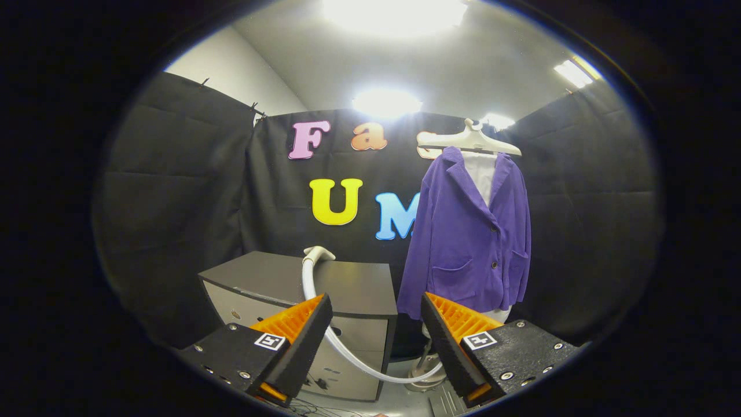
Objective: Iron the clothes twice with a garment steamer, once on the left side and once on the right side.
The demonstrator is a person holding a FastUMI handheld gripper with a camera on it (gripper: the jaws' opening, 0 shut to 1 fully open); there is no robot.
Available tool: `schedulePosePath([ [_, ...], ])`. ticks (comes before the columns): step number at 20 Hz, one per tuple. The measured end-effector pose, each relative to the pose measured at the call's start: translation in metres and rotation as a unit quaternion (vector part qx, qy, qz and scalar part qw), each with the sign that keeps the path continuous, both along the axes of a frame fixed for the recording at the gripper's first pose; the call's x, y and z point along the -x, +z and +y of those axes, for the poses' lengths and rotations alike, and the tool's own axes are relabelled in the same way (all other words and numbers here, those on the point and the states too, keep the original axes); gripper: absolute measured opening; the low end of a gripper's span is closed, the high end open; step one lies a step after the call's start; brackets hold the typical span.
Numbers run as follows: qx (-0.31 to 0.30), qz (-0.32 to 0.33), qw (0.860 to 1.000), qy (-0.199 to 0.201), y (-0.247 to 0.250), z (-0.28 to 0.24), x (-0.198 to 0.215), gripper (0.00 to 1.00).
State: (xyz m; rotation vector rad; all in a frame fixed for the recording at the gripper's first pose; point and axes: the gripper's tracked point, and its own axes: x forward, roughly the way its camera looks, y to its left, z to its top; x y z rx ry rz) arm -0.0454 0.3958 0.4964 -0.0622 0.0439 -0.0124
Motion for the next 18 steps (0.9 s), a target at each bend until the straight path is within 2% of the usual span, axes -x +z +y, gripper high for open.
schedulePosePath([
  [10, 0.012, 0.01, 1.0, 0.007, -0.011, -0.01, 0.002, 0.95],
  [14, 0.026, 0.015, 1.0, -0.003, -0.018, -0.021, 0.001, 0.95],
  [18, 0.015, 0.011, 1.0, -0.001, -0.018, -0.023, 0.0, 0.95],
])
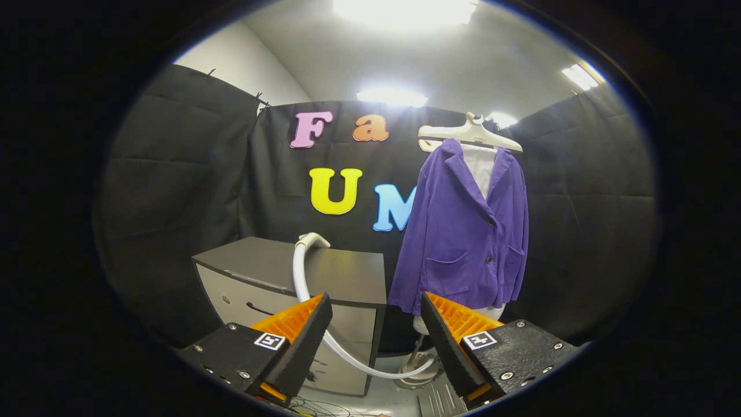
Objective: Iron the clothes twice with a garment steamer, once on the left side and once on the right side.
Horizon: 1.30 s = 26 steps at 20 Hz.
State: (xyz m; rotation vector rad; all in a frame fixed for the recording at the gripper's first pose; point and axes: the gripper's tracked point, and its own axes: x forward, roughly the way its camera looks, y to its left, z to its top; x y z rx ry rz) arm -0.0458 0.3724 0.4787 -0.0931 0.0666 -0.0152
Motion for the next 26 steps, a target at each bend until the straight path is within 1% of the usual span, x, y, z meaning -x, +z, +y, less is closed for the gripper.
schedulePosePath([
  [4, -0.018, -0.007, 1.0, 0.008, 0.003, 0.004, 0.003, 0.95],
  [11, -0.016, -0.006, 1.0, 0.018, -0.003, 0.008, 0.009, 0.95],
  [20, -0.019, -0.007, 1.0, 0.006, -0.005, -0.01, 0.013, 0.95],
  [26, -0.019, 0.003, 1.0, 0.006, -0.012, -0.011, 0.012, 0.95],
])
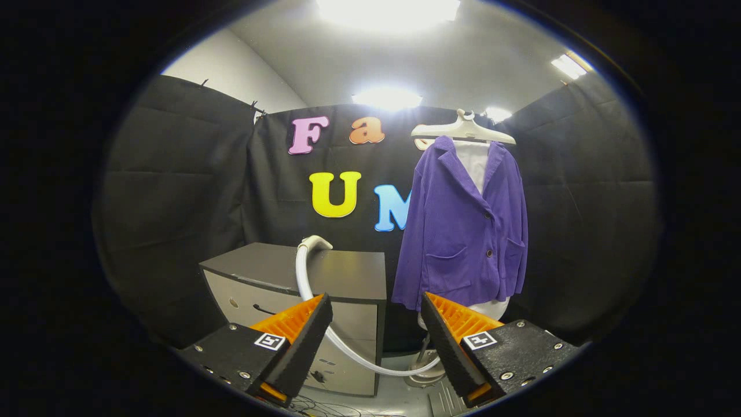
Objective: Iron the clothes twice with a garment steamer, once on the left side and once on the right side.
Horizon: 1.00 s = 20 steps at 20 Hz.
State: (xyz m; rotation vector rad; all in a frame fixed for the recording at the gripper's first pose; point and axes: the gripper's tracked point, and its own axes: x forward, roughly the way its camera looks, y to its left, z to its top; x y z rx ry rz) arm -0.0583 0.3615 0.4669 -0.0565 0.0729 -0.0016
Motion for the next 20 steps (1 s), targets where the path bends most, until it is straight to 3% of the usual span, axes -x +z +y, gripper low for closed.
schedulePosePath([
  [11, 0.024, -0.005, 0.999, 0.027, 0.026, 0.078, -0.028, 0.95],
  [16, 0.019, 0.014, 0.999, 0.026, 0.022, 0.118, -0.06, 0.95],
  [20, 0.029, 0.038, 0.999, 0.021, 0.025, 0.14, -0.109, 0.95],
])
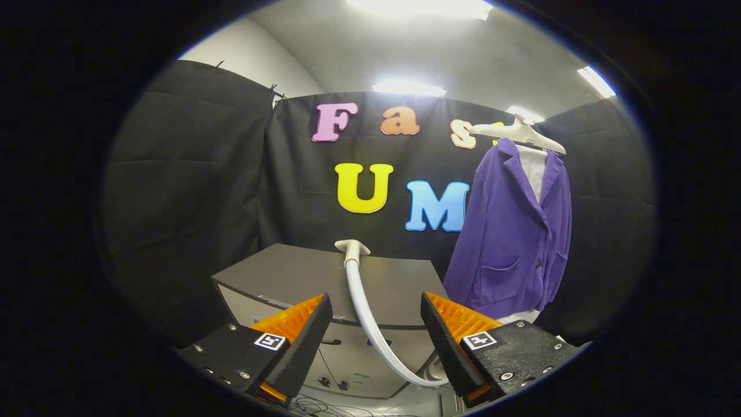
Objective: Iron the clothes twice with a garment steamer, once on the left side and once on the right side.
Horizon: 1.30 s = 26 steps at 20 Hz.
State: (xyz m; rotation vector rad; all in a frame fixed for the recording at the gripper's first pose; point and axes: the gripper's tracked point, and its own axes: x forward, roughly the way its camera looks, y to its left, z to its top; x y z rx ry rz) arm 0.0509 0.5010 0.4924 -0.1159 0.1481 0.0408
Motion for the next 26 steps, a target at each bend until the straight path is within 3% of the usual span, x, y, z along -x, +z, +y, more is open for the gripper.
schedulePosePath([
  [5, 0.005, 0.038, 0.999, -0.016, 0.013, 0.01, -0.074, 0.94],
  [13, -0.06, 0.142, 0.988, -0.013, -0.003, 0.024, -0.211, 0.94],
  [22, -0.112, 0.29, 0.95, 0.015, -0.071, 0.054, -0.31, 0.9],
  [26, -0.106, 0.345, 0.932, 0.022, -0.098, 0.059, -0.313, 0.8],
])
